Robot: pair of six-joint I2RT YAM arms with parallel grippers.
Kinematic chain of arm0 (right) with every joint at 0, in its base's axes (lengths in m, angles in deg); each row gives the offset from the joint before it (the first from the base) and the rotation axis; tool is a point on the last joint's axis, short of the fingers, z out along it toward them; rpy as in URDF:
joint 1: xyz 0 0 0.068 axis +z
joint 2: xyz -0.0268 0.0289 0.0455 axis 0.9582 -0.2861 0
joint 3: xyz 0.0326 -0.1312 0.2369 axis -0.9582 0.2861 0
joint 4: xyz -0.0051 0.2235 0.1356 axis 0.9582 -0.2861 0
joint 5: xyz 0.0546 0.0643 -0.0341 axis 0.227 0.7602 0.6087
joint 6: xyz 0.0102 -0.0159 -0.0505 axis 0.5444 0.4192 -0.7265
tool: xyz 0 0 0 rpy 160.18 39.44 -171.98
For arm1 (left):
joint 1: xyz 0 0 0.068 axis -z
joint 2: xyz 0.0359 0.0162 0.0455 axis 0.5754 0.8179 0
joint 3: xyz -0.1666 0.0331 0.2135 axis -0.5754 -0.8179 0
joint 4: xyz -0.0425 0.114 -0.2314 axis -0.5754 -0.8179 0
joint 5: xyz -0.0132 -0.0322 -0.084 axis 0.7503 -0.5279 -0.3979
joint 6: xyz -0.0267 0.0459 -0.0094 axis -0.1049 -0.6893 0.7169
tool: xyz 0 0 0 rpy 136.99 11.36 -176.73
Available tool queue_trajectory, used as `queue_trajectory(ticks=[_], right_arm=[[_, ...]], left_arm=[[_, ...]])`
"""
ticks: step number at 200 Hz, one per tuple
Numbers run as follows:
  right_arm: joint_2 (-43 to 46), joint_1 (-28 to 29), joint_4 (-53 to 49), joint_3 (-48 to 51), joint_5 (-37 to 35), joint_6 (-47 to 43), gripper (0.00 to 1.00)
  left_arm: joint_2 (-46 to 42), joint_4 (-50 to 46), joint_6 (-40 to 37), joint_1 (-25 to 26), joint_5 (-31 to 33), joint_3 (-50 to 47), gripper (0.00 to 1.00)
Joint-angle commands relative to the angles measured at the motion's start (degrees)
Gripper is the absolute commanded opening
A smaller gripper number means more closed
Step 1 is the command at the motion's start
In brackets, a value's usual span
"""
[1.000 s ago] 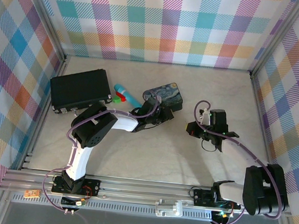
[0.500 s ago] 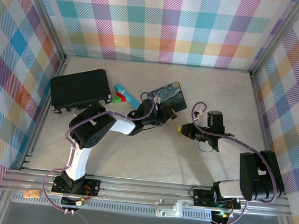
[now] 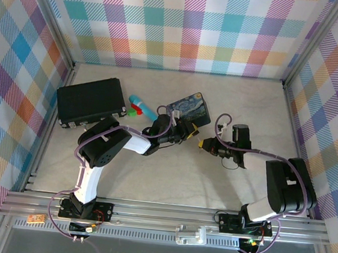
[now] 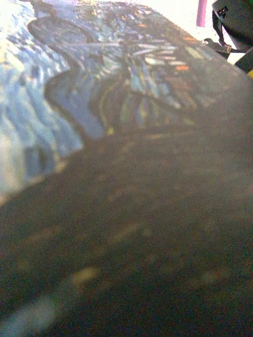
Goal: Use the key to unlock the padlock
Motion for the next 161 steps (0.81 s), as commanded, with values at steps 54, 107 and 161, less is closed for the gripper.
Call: queue_trajectory(ticks=[54,107,161], right_arm=[[-1.44,-0.34,6.62,-2.1,3.45,2.99,0.0],[-3.37,-0.28,9.66,-2.15,5.91,4.71,0.0],[-0.21,-0.25,7.8,-0.74,5.48,4.63,0.0]], left_arm=[[0.77,-0.21,4.11,-0.61,-2.17,-0.67,0.0],[0.84,0.02,4.44,-0.57,-2.18,-0.76,0.0],[1.19,0.02,4.37,-0.57,-1.47,-0.85,0.0]])
